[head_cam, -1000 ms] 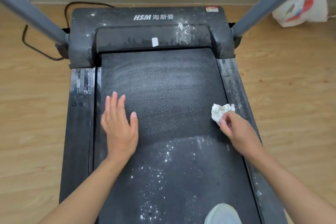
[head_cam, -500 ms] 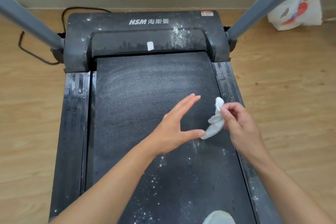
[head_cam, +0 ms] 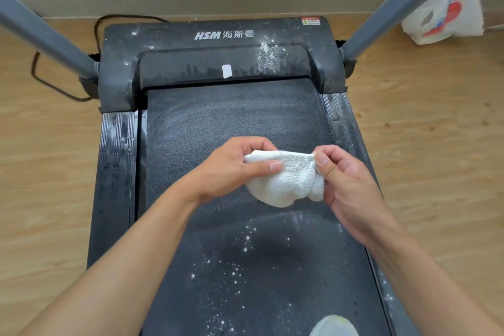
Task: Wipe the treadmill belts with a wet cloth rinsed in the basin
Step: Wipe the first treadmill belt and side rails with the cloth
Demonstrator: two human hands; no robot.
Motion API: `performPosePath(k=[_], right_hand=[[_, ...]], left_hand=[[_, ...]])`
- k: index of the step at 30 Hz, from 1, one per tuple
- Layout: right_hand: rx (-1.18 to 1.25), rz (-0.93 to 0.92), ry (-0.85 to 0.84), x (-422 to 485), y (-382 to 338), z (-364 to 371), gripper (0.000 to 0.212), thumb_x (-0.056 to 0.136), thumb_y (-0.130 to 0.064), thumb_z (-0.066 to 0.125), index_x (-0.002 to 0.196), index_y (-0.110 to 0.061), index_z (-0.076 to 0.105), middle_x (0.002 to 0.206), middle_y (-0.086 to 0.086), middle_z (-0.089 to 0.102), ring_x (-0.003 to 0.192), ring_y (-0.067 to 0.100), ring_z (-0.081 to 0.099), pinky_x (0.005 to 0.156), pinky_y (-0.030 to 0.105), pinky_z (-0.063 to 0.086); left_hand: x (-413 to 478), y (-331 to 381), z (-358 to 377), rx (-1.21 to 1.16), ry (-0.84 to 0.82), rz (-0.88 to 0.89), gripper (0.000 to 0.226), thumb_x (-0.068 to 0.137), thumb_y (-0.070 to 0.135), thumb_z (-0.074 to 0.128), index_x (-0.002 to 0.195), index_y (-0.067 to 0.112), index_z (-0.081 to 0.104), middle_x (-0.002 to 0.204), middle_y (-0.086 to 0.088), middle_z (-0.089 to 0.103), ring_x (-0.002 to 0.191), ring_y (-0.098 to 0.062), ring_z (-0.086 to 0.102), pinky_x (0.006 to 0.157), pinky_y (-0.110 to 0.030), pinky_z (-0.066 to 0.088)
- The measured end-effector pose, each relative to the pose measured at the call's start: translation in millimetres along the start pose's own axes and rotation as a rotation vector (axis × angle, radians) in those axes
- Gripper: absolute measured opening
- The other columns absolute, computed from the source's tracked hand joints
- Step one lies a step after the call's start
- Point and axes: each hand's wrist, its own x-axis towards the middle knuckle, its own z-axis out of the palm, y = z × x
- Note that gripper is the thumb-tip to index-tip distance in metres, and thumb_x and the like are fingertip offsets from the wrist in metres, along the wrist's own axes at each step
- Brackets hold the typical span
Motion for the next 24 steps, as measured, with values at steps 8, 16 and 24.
performPosePath(k=[8,16,24], right_hand=[[0.264,0.23,-0.291,9,14,6,0.06,0.09,-0.03,0.073,0.139,0.002,0.061,0.125,0.025,0.068,0.103,0.03,0.068,0.088,0.04,0.058],[-0.01,0.193,-0.099,14,31,19,0.027,0.094,-0.003,0.073,0.12,-0.006,0.067,0.105,0.025,0.076,0.089,0.04,0.066,0.069,0.05,0.05],[-0.171,0.112,0.123,22,30,26,0.007,0.098,-0.014,0.07,0.094,-0.008,0.069,0.073,0.008,0.073,0.062,0.019,0.062,0.051,0.026,0.047]], left_hand=[[-3,-2,-6,-0.232,0.147,-0.078,0.031,0.102,0.029,0.065,0.105,-0.002,0.069,0.092,-0.008,0.071,0.079,-0.018,0.065,0.064,-0.023,0.05],[-3,-25,-6,0.295,0.401,-0.157,0.013,0.09,0.041,0.077,0.099,0.035,0.071,0.102,0.012,0.072,0.089,-0.008,0.067,0.08,-0.029,0.051],[-9,-28,29,0.206,0.193,-0.027,0.042,0.076,0.042,0.092,0.092,0.021,0.059,0.093,-0.003,0.066,0.073,-0.009,0.058,0.073,-0.031,0.054]])
